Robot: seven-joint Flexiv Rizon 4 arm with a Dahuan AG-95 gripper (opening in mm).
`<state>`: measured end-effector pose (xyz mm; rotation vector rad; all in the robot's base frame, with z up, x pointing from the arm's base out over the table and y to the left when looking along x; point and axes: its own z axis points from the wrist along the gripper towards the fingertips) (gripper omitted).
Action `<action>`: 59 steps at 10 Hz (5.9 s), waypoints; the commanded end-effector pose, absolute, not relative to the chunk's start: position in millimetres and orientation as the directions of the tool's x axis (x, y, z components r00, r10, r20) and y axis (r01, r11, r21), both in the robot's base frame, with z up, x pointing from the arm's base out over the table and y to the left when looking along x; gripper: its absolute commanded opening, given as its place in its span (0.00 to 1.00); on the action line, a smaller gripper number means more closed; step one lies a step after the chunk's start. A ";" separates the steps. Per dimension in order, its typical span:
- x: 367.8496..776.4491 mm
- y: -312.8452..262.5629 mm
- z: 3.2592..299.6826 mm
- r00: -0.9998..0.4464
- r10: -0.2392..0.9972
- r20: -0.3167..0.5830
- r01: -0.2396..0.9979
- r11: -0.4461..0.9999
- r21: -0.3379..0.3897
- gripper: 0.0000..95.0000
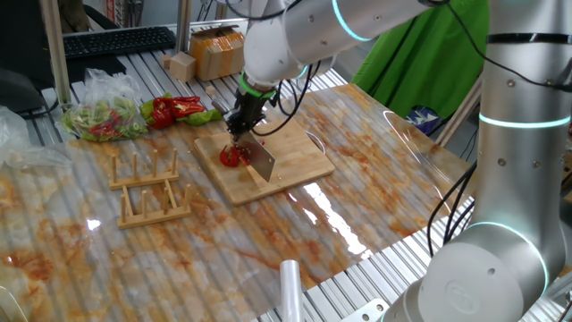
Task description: Chop the chili peppers
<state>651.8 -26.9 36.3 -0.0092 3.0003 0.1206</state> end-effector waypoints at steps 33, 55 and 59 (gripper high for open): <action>646.6 -38.0 17.0 -0.991 0.016 -0.134 0.006 0.997 0.075 0.00; 625.7 -40.9 57.8 -0.985 0.034 -0.167 0.023 0.997 0.070 0.00; 619.4 -37.7 38.7 -0.984 0.037 -0.174 0.023 0.997 0.079 0.00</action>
